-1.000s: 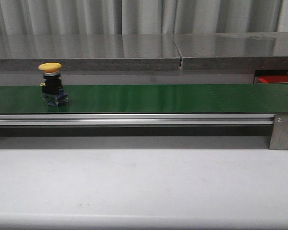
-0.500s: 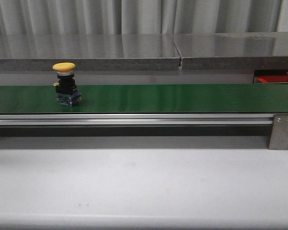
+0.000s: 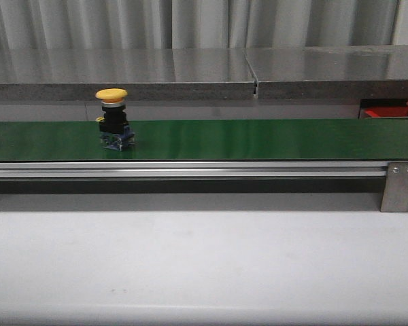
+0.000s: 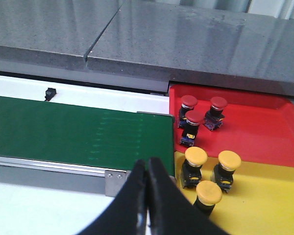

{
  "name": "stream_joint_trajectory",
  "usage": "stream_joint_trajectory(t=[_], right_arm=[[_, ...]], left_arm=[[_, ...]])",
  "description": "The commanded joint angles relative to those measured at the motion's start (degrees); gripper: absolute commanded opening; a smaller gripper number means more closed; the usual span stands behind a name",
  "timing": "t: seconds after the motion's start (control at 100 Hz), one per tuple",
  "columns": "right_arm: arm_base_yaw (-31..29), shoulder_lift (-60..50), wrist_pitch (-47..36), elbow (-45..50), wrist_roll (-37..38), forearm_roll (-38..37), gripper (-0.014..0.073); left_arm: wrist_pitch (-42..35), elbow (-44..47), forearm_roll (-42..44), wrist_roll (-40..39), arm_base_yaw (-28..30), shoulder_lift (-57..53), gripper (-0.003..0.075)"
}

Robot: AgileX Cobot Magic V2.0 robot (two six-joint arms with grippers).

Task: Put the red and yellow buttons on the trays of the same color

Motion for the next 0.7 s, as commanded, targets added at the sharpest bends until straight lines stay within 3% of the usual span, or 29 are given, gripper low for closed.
stream_joint_trajectory(t=[0.0, 0.37, 0.69], right_arm=[[0.2, 0.4, -4.9, -1.4, -0.4, -0.2, -0.0118], [0.2, 0.5, -5.9, -1.4, -0.4, 1.1, -0.0118], [2.4, 5.3, -4.6, -4.4, -0.4, 1.5, -0.0118]], left_arm=[[-4.6, 1.7, -0.8, 0.1, -0.5, -4.9, -0.0020], [-7.1, 17.6, -1.0, 0.1, -0.5, -19.8, -0.0020], [-7.0, 21.8, -1.0, 0.1, -0.5, -27.4, -0.0020]])
